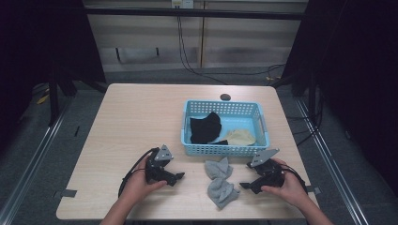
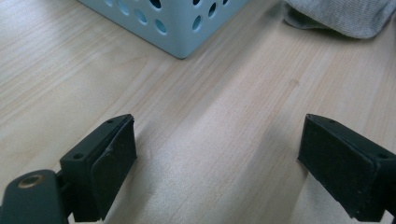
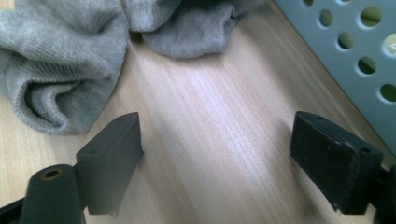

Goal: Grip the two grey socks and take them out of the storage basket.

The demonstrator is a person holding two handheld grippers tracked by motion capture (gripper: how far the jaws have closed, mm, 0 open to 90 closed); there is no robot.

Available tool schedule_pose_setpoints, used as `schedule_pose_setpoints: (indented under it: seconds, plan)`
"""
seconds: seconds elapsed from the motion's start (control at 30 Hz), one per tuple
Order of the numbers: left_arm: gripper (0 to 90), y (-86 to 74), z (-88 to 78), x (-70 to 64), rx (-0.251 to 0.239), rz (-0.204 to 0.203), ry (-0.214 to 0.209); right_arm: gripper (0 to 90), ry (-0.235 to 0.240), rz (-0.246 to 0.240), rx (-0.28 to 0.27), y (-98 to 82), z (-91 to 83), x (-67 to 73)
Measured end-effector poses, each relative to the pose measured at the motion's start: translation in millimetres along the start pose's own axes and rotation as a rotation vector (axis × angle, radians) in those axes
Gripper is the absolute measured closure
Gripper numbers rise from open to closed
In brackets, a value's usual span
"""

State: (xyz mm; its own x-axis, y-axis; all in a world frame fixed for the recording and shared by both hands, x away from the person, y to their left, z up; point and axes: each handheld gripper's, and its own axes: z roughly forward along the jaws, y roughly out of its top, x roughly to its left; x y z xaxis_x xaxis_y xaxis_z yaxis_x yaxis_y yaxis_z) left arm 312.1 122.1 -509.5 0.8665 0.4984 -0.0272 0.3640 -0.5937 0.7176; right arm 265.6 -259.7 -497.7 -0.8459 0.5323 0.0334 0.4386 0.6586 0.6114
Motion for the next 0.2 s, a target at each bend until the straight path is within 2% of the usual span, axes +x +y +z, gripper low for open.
schedule_pose_setpoints:
  seconds: [0.07,0.2]
  plan:
    - [10.6,0.0,0.0,0.0,0.0,0.0,0.0,16.0,-0.003,0.008,-0.008,-1.4,-0.7,0.1]
    - [10.6,0.0,0.0,0.0,0.0,0.0,0.0,16.0,-0.008,0.009,0.01,-0.2,-1.3,-0.8]
